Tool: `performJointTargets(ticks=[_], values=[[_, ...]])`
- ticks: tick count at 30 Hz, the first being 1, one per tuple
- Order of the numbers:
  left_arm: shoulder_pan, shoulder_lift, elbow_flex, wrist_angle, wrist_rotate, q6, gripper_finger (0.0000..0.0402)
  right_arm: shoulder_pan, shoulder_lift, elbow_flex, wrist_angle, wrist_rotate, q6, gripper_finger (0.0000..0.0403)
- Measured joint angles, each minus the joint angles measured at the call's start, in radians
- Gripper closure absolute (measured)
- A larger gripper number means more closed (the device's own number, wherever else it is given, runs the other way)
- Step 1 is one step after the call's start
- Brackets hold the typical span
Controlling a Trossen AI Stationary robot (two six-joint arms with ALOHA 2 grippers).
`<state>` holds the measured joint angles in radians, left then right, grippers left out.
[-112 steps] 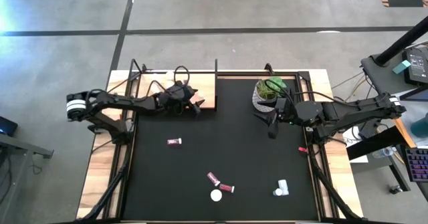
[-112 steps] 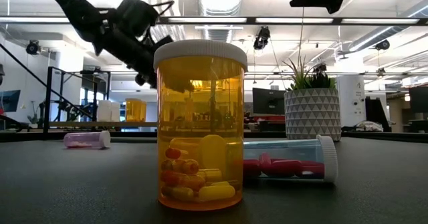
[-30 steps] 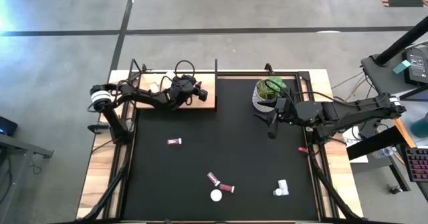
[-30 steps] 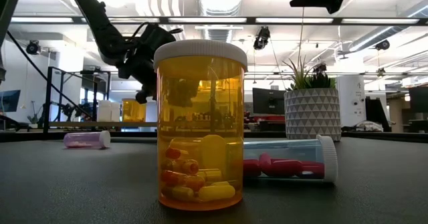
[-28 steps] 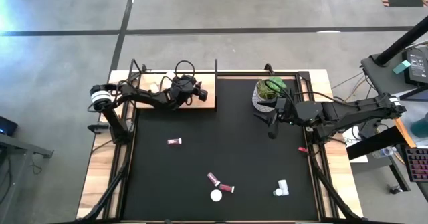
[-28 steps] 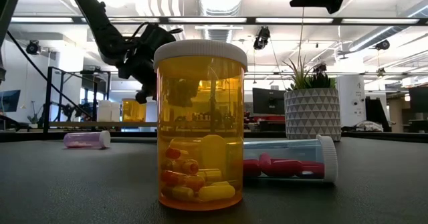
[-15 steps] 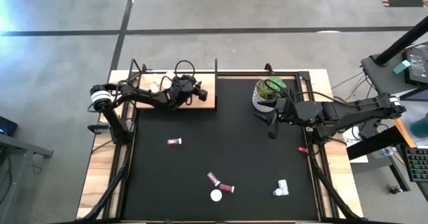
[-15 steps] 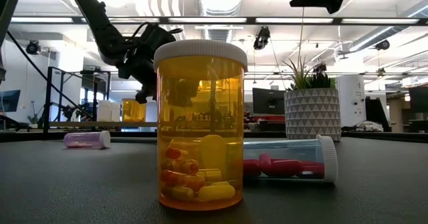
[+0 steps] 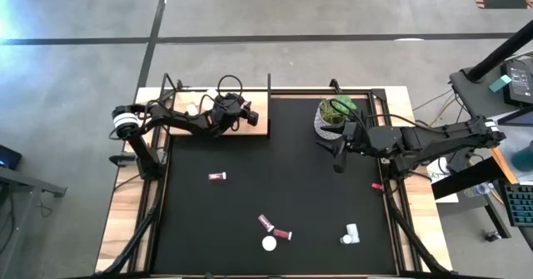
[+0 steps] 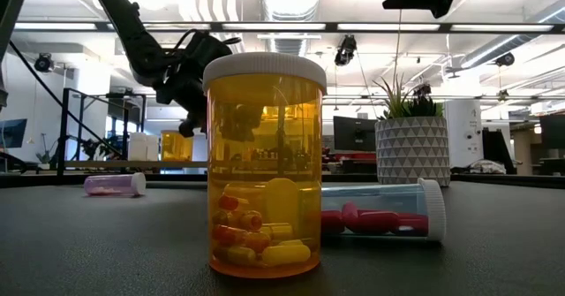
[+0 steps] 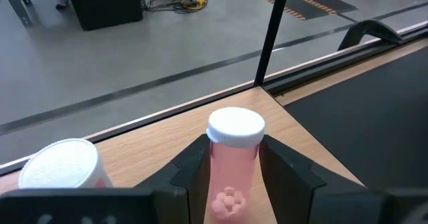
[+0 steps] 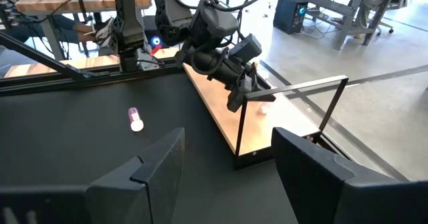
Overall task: Pick and place medicine bottles onto shelf by color
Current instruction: Put the top right pink pill bottle on the shelf
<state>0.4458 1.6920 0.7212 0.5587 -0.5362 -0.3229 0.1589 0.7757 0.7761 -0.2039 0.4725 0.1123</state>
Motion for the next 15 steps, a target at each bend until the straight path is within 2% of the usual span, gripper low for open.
performJointTargets(ticks=[15], values=[[0.0, 0.0, 0.0, 0.0, 0.001, -0.004, 0.0293, 0.0, 0.0, 0.0, 0.0, 0.0, 0.0, 0.0186]])
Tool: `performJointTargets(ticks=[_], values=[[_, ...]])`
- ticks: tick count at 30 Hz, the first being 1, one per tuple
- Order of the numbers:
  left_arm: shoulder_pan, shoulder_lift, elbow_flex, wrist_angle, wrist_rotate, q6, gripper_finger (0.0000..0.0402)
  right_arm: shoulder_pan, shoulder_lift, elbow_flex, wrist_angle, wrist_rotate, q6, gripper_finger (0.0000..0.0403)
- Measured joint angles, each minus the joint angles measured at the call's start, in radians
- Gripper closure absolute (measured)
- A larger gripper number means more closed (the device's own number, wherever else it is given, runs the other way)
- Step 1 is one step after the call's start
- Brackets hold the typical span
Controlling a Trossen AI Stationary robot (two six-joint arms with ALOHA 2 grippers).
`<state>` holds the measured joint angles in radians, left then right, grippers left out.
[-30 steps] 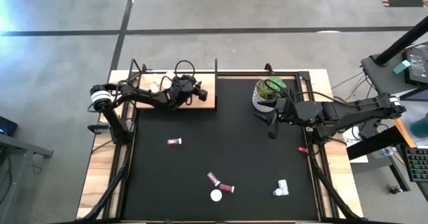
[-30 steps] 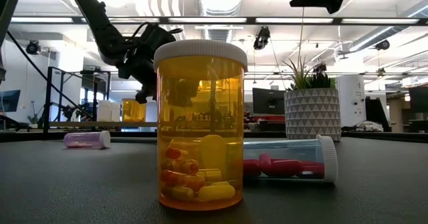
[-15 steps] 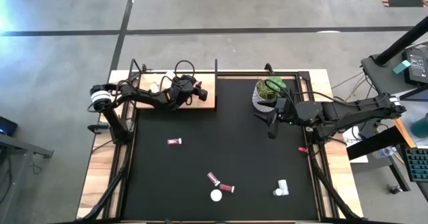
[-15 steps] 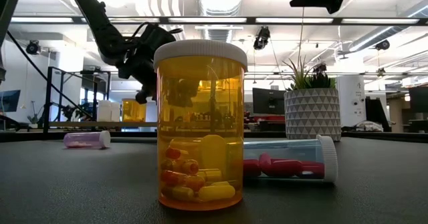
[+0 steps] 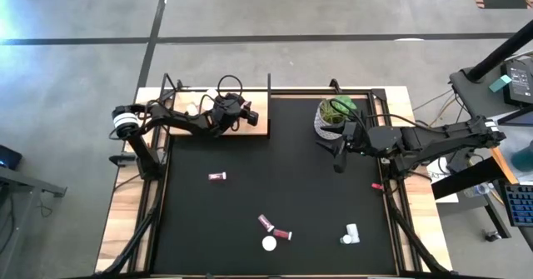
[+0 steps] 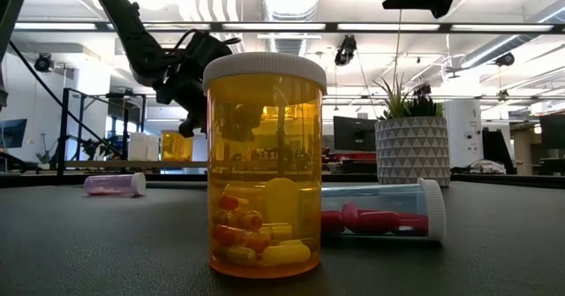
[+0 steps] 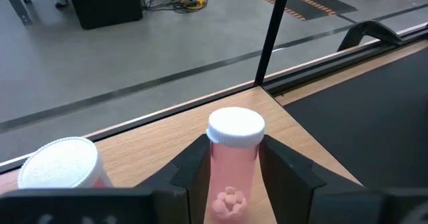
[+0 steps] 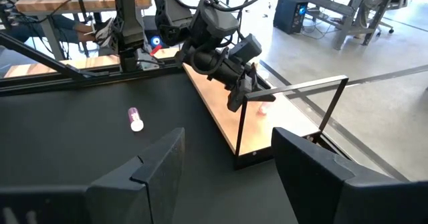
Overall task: Pick and place medicine bottles onto shelf by color
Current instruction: Put the top right pink pill bottle on the shelf
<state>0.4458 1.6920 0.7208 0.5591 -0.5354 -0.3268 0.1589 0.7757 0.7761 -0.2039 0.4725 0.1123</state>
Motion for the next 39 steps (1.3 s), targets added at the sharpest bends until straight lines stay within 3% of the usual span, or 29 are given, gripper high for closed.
performJointTargets(ticks=[18, 29, 39], values=[[-0.003, 0.0, 0.0, 0.007, 0.003, 0.051, 0.0318, 0.0, 0.0, 0.0, 0.0, 0.0, 0.0, 0.0186], [-0.003, 0.0, 0.0, 0.076, 0.0, 0.05, 0.0318, 0.0, 0.0, 0.0, 0.0, 0.0, 0.0, 0.0186], [-0.017, 0.049, -0.001, 0.193, -0.063, 0.053, 0.0318, 0.0, 0.0, 0.0, 0.0, 0.0, 0.035, 0.0186]])
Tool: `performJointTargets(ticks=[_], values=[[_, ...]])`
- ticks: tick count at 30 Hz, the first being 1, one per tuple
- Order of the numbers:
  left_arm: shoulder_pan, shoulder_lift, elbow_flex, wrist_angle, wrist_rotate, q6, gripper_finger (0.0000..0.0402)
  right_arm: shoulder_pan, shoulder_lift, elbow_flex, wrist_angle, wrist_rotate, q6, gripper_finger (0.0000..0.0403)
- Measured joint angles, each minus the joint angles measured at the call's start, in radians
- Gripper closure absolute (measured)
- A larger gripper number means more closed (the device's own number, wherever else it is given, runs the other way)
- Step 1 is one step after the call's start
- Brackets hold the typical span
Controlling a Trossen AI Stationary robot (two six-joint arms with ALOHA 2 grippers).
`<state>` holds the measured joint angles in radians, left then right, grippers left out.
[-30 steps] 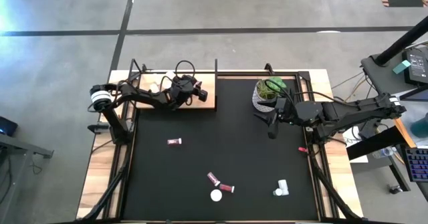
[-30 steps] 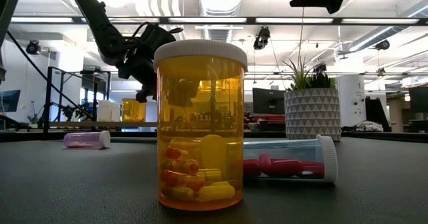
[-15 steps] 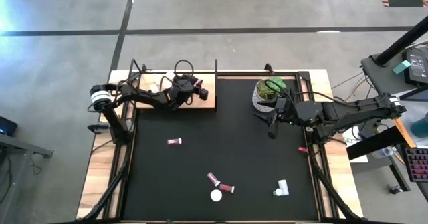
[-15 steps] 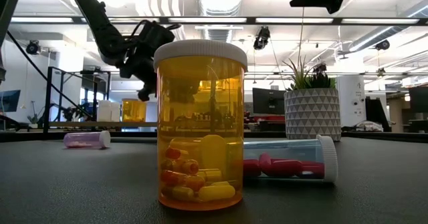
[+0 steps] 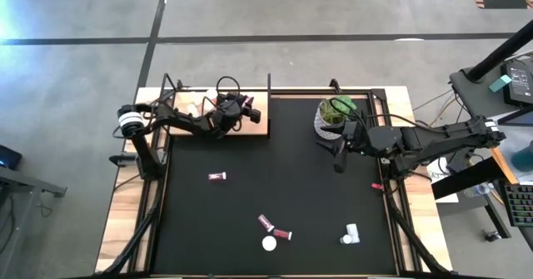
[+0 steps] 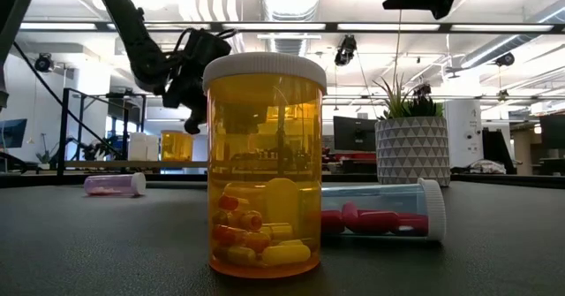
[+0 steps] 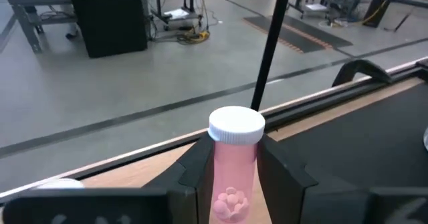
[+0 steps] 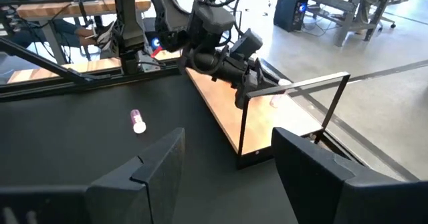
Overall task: Pick and place medicine bottles onto shelf by color
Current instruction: Put the top right pink pill bottle on the shelf
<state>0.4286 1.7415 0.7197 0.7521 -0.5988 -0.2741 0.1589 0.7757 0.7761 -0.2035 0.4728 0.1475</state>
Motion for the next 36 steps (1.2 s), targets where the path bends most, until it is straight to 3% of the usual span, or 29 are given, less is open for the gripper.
performJointTargets(ticks=[8, 36], values=[[-0.008, 0.079, 0.0, 0.166, -0.041, 0.055, 0.0318, 0.0, 0.0, 0.0, 0.0, 0.0, 0.093, 0.0186], [-0.013, 0.105, -0.006, 0.12, -0.089, 0.048, 0.0318, 0.0, 0.0, 0.0, 0.0, 0.001, 0.145, 0.0186]])
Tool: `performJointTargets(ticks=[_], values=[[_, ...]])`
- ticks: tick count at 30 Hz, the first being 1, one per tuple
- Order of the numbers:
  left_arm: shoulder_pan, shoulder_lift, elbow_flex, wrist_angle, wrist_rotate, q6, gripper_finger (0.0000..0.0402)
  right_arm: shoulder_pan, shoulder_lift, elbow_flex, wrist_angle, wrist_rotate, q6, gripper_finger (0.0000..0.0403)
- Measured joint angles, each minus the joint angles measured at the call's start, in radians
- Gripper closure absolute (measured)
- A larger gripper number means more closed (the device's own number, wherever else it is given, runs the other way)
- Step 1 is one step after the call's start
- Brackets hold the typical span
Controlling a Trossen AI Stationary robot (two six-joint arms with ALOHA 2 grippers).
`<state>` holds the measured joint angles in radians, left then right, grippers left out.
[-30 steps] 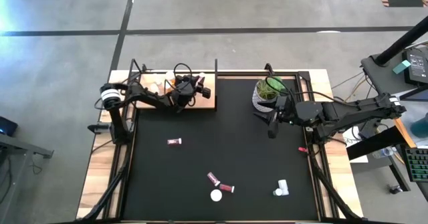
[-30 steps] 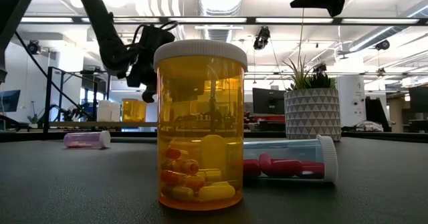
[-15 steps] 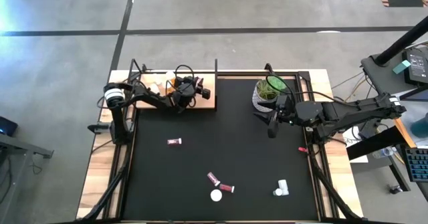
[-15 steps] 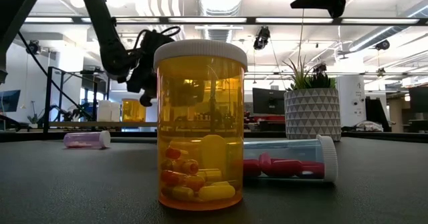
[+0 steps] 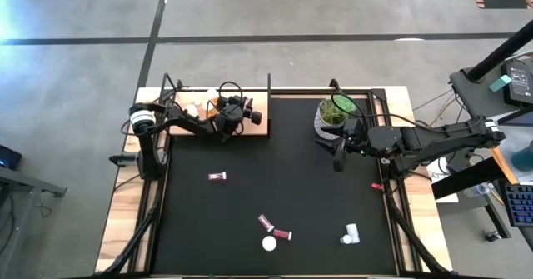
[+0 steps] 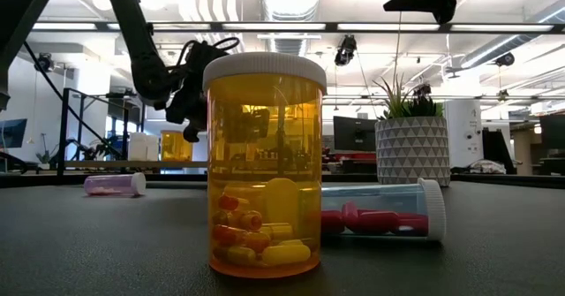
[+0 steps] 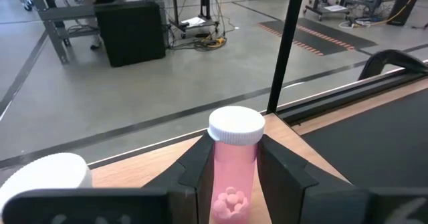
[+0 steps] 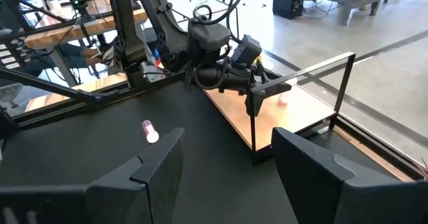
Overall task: Pick and place medicine bottles onto shelf by color
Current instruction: Put the top right pink pill bottle on the shelf
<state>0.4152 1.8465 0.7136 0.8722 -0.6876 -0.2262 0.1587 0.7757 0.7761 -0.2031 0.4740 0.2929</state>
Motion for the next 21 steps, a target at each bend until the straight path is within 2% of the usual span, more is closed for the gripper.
performJointTargets(ticks=[21], values=[[-0.009, -0.002, 0.0, -0.025, -0.002, -0.03, 0.0313, 0.0, 0.0, 0.0, 0.0, 0.0, -0.004, 0.0186]])
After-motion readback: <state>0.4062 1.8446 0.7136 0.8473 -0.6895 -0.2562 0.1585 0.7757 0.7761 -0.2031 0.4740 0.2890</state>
